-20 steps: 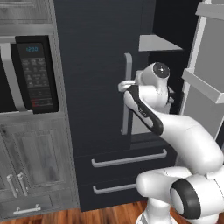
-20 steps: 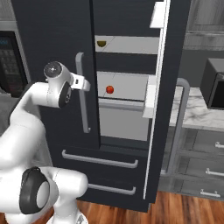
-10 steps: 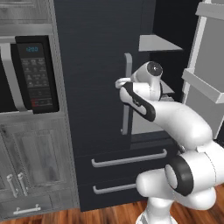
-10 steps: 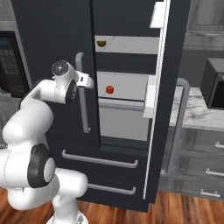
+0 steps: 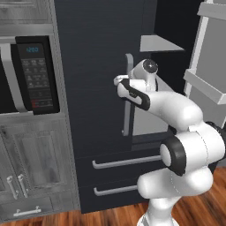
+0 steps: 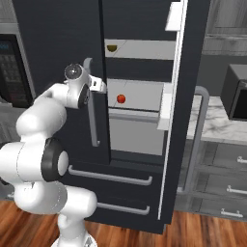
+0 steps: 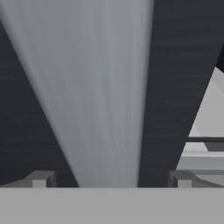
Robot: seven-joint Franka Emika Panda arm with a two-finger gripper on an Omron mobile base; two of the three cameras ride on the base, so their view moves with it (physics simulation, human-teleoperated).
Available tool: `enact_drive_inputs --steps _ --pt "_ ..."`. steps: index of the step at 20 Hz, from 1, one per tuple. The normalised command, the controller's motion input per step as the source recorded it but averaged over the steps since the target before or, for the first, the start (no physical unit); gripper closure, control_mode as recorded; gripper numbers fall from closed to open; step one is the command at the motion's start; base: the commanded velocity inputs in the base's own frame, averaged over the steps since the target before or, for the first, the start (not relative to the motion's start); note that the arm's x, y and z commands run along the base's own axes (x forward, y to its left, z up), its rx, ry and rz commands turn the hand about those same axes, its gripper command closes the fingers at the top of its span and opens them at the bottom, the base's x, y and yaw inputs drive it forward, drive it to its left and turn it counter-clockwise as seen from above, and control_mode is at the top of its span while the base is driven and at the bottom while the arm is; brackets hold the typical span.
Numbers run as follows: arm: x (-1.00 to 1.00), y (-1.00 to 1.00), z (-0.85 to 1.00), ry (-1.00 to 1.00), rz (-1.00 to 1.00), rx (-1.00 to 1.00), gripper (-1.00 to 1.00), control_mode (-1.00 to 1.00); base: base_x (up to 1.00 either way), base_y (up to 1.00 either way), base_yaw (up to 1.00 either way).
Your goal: Retrieve the kiwi and apple from the fridge and place them into the bowl on the dining table.
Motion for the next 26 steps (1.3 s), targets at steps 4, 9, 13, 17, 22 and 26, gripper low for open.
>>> enact_drive_inputs --steps 4,9,13,17,22,26 --pt "0.47 0.0 -0.14 0.0 0.0 0.0 -1.0 -1.0 0.0 0.0 0.0" --pt "0.48 0.0 -0.2 0.0 0.0 0.0 1.0 -1.0 0.0 0.0 0.0" --pt "0.44 0.0 -0.14 0.0 0.0 0.0 1.0 -1.0 0.0 0.0 0.0" --pt "0.25 0.0 0.0 0.06 0.0 0.0 1.0 -1.0 0.0 0.0 0.0" --pt "-0.2 0.17 0.0 0.27 0.02 -0.04 1.0 -1.0 0.0 0.0 0.0" --pt "-0.94 0.11 0.0 0.08 0.06 -0.01 1.0 -1.0 0.0 0.0 0.0"
